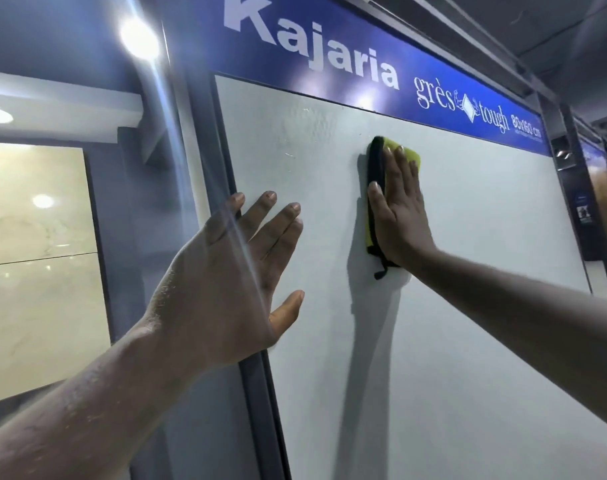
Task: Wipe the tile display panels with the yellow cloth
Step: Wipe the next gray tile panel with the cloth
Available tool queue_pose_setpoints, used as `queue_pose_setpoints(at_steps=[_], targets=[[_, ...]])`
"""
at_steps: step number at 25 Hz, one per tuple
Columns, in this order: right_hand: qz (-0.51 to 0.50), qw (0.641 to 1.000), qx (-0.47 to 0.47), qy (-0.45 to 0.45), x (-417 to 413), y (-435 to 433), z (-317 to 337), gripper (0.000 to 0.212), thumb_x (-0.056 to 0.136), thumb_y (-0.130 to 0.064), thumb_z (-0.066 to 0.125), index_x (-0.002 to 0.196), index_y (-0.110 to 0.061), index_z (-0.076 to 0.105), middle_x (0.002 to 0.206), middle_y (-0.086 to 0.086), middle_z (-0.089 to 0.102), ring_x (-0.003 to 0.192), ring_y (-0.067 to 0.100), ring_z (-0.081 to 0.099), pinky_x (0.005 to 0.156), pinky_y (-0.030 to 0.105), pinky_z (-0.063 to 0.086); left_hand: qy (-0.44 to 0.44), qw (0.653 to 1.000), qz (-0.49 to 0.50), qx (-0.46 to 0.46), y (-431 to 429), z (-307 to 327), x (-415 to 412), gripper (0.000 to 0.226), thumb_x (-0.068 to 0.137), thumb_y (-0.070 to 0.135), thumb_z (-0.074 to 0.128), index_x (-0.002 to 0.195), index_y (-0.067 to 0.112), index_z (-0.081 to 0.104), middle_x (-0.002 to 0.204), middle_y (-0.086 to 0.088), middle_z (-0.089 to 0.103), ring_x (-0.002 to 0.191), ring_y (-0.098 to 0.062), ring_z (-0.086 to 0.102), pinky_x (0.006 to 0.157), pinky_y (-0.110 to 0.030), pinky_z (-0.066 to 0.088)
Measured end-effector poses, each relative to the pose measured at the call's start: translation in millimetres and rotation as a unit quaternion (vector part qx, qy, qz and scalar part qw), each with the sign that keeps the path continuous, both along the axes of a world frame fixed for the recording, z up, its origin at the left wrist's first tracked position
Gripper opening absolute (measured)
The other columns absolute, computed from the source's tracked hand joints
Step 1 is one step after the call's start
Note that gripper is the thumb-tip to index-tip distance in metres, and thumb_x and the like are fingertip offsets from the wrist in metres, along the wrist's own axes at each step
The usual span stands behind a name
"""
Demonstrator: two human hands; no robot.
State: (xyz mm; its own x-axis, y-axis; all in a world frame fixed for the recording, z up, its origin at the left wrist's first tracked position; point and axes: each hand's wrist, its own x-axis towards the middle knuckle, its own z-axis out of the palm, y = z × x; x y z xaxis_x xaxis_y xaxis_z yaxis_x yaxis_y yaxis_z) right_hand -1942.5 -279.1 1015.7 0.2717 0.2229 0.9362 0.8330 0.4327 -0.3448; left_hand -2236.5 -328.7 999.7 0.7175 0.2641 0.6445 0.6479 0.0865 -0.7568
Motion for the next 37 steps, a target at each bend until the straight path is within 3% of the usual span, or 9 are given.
queue_pose_setpoints(at_steps=[1, 6, 11, 15, 20, 25, 30, 34, 37], targets=[[-0.001, 1.000, -0.002, 0.007, -7.8, -1.6, 8.4, 0.068, 0.108, -0.052, 0.026, 0.171, -0.034, 0.006, 0.178, -0.014, -0.004, 0.162, 0.006, -0.012, 0.133, 0.044, 0.006, -0.004, 1.000, -0.009, -0.003, -0.6, 1.1, 0.4, 0.090, 0.106, 0.068, 0.009, 0.173, 0.010, -0.001, 0.181, -0.010, -0.003, 0.169, -0.035, 0.001, 0.134, -0.057, 0.004], [0.008, 0.979, 0.070, -0.194, -21.1, -2.2, -46.3, 0.062, 0.114, -0.040, 0.033, 0.171, -0.029, 0.013, 0.178, -0.012, 0.000, 0.164, 0.012, -0.006, 0.133, 0.044, 0.006, -0.031, 0.994, -0.106, 0.020, 7.0, -4.5, -2.0, 0.082, 0.107, 0.058, 0.035, 0.168, 0.004, 0.035, 0.175, -0.013, 0.032, 0.163, -0.036, 0.029, 0.132, -0.058, 0.020], [0.015, 0.998, 0.038, -0.043, -42.6, -6.3, 8.9, 0.063, 0.111, -0.045, 0.028, 0.171, -0.033, 0.009, 0.178, -0.012, -0.001, 0.163, 0.006, -0.009, 0.133, 0.043, 0.005, -0.086, 0.992, -0.091, 0.032, 2.6, -7.2, -6.1, 0.089, 0.106, 0.061, 0.033, 0.170, 0.000, 0.023, 0.179, -0.020, 0.017, 0.166, -0.036, 0.019, 0.133, -0.056, 0.018], [0.001, 0.971, 0.068, -0.229, -69.3, -18.5, -34.5, 0.062, 0.114, -0.038, 0.032, 0.171, -0.024, 0.012, 0.179, -0.006, -0.002, 0.164, 0.015, -0.007, 0.133, 0.046, 0.005, -0.085, 0.991, -0.082, 0.058, -2.9, -7.0, -34.7, 0.097, 0.106, 0.070, 0.020, 0.172, 0.000, 0.011, 0.180, -0.020, 0.007, 0.168, -0.032, 0.009, 0.133, -0.056, 0.018], [0.004, 0.999, 0.034, -0.013, -100.0, -26.2, 12.0, 0.065, 0.110, -0.043, 0.026, 0.171, -0.029, 0.008, 0.179, -0.009, -0.002, 0.163, 0.007, -0.010, 0.134, 0.043, 0.004, -0.064, 0.985, -0.151, 0.051, 0.2, -14.3, -67.4, 0.104, 0.104, 0.077, 0.029, 0.171, -0.001, 0.015, 0.180, -0.019, 0.013, 0.166, -0.033, 0.022, 0.129, -0.057, 0.029], [-0.006, 0.985, 0.060, -0.163, -154.5, -44.4, -44.0, 0.062, 0.114, -0.037, 0.028, 0.171, -0.026, 0.008, 0.178, -0.008, -0.005, 0.163, 0.009, -0.010, 0.134, 0.044, 0.005, -0.071, 0.963, -0.258, -0.015, 24.6, -14.3, -76.8, 0.116, 0.097, 0.084, 0.046, 0.173, 0.003, 0.012, 0.182, -0.013, 0.004, 0.169, -0.026, 0.008, 0.134, -0.055, 0.016], [-0.002, 0.998, 0.011, 0.063, -162.2, -47.2, -9.3, 0.066, 0.108, -0.046, 0.021, 0.171, -0.031, 0.007, 0.178, -0.011, -0.002, 0.163, 0.007, -0.010, 0.134, 0.043, 0.004, -0.089, 0.930, -0.352, -0.051, 39.9, -22.5, -80.9, 0.099, 0.103, 0.061, 0.061, 0.173, 0.006, 0.017, 0.182, -0.009, 0.009, 0.168, -0.023, 0.011, 0.134, -0.053, 0.020], [-0.017, 0.996, 0.052, -0.075, -177.1, -46.9, -62.3, 0.061, 0.114, -0.039, 0.024, 0.171, -0.026, 0.009, 0.178, -0.012, -0.002, 0.163, 0.005, -0.007, 0.134, 0.042, 0.005, -0.096, 0.926, -0.362, -0.045, 37.6, -29.3, -90.0, 0.073, 0.112, 0.035, 0.046, 0.173, 0.007, 0.017, 0.182, -0.008, 0.011, 0.168, -0.022, 0.012, 0.135, -0.048, 0.018], [-0.019, 0.999, 0.019, 0.017, -151.2, -42.3, -68.6, 0.064, 0.111, -0.043, 0.025, 0.171, -0.030, 0.008, 0.178, -0.013, -0.002, 0.162, 0.003, -0.008, 0.134, 0.046, 0.008, -0.108, 0.916, -0.378, -0.080, 32.9, -33.4, -89.3, 0.073, 0.112, 0.034, 0.047, 0.172, 0.004, 0.018, 0.181, -0.012, 0.012, 0.168, -0.026, 0.014, 0.133, -0.052, 0.026]])
